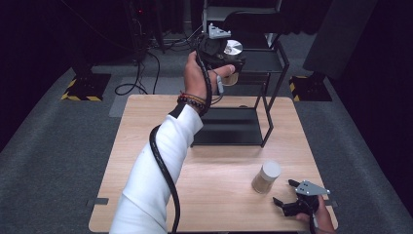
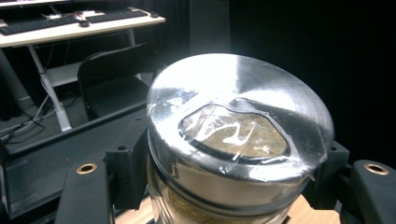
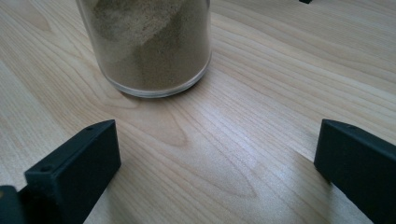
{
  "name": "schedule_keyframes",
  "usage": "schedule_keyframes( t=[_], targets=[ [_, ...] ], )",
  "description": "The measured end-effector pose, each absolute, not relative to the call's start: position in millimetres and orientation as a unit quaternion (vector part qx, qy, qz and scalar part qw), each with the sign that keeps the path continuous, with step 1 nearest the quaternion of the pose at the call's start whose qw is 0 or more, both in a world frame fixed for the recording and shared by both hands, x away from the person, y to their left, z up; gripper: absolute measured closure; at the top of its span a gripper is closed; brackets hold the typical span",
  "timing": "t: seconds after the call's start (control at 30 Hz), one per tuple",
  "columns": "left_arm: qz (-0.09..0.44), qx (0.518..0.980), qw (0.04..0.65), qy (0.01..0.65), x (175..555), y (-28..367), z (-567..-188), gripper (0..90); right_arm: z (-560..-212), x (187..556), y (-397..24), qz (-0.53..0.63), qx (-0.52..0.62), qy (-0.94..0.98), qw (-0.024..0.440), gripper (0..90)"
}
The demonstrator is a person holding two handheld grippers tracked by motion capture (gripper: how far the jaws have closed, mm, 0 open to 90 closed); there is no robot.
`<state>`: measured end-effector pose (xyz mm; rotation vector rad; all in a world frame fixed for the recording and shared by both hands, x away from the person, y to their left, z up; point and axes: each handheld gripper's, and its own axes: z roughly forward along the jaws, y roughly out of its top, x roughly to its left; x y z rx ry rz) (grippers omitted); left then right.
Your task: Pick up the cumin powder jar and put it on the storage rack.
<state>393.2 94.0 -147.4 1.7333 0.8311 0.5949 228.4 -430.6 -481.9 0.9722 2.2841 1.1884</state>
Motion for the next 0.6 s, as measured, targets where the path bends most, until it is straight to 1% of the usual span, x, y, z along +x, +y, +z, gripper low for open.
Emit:
schedule_keyframes(
  t=[0.6],
  targets=[
    [0.267, 0.729, 0.522, 0.352, 424.3, 84.4, -135.1, 31.5, -481.9, 228.8, -430.8, 0.424, 0.347, 0.814, 0.192, 0.0]
  ],
)
